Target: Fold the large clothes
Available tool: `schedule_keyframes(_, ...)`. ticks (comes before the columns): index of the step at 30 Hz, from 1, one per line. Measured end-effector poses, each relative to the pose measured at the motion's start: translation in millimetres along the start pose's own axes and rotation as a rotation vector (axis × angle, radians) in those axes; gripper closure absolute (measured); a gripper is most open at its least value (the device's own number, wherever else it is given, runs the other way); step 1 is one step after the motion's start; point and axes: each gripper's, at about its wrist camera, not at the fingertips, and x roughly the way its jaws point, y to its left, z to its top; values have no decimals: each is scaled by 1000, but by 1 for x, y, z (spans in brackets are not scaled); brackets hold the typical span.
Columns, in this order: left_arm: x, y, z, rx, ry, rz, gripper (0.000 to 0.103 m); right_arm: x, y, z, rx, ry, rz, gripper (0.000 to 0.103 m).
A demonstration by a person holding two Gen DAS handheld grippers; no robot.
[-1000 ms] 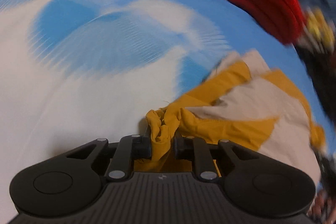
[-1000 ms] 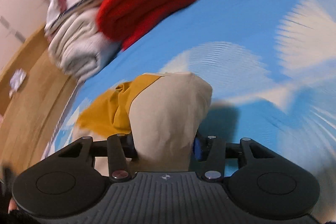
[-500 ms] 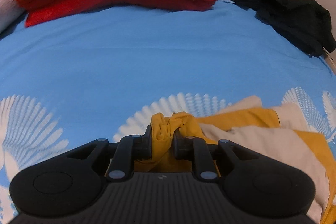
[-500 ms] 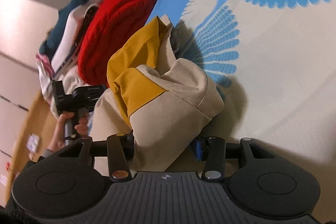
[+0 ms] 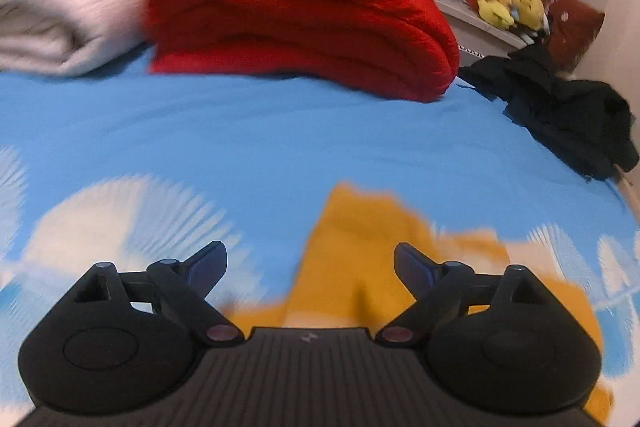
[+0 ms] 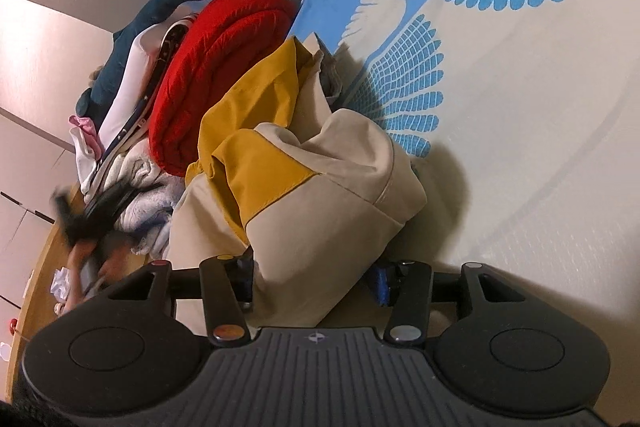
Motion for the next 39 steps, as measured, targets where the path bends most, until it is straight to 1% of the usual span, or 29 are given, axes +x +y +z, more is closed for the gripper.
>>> schedule_keyframes(2, -47, 19, -42, 43, 2, 15, 10, 0, -2, 1, 2, 4, -1, 51)
schedule_keyframes(4, -87, 29, -86, 96, 35, -22, 10, 0, -3, 4, -1, 12, 1, 51)
schedule_keyframes(5, -100, 32, -110, 110, 66, -59, 10, 0, -3, 4, -3, 15, 0, 51)
schedule_keyframes(6, -105, 34, -133, 122, 116, -92, 10, 0, -2, 4, -6, 17, -2, 51)
schedule_keyframes(8, -106, 34, -168, 152, 203, -129, 10, 0, -2, 5, -6, 17, -6, 51)
schedule_keyframes(9, -100, 32, -184, 173, 246, -133, 10, 0, -1, 4, -11, 15, -9, 51)
schedule_keyframes(11, -77, 31, -204, 176, 308, -93, 10, 0, 0, 4, -16, 11, -12, 51)
schedule_keyframes(12, -63, 33, -207, 165, 319, -61, 14, 0, 0, 3, -19, 10, -13, 51)
schedule_keyframes(13, -55, 36, -205, 154, 289, -22, 14, -1, 0, 3, -22, 10, -14, 51)
schedule_keyframes(14, -51, 38, -198, 139, 239, 23, 14, -1, 0, 3, -25, 10, -14, 51)
schedule_keyframes(16, -39, 46, -183, 98, 243, 6, 12, -1, 0, 3, -30, 10, -11, 51)
schedule_keyframes(20, -27, 42, -173, 169, 223, 4, 8, 1, -1, 2, -48, 8, 2, 51)
schedule_keyframes(22, -18, 43, -169, 177, 210, 5, 5, 2, -1, 2, -52, 6, 9, 51)
schedule_keyframes(26, 2, 39, -154, 159, 180, 21, 5, 4, 1, -1, -64, 4, 11, 51)
schedule_keyframes(28, 9, 36, -144, 165, 190, 28, 5, 5, 2, -2, -68, 3, 8, 50)
schedule_keyframes(29, 7, 37, -143, 182, 211, 12, 5, 5, 3, -2, -66, 3, 7, 50)
schedule_keyframes(31, -8, 45, -147, 228, 255, -90, 5, 5, 3, -1, -52, 14, 7, 49)
schedule_keyframes(32, -22, 54, -149, 231, 250, -147, 5, 5, 2, 0, -50, 20, 10, 49)
schedule_keyframes(34, -50, 71, -147, 191, 186, -213, 5, 5, 0, 2, -46, 25, 14, 49)
schedule_keyframes(36, -70, 81, -133, 94, 103, -279, 5, 5, 0, 2, -50, 24, 15, 49)
schedule_keyframes(38, -72, 76, -112, 27, 43, -322, 5, 5, -1, 3, -51, 27, 15, 49)
schedule_keyframes(39, -69, 68, -102, 18, 22, -333, 5, 5, -1, 4, -50, 29, 14, 49)
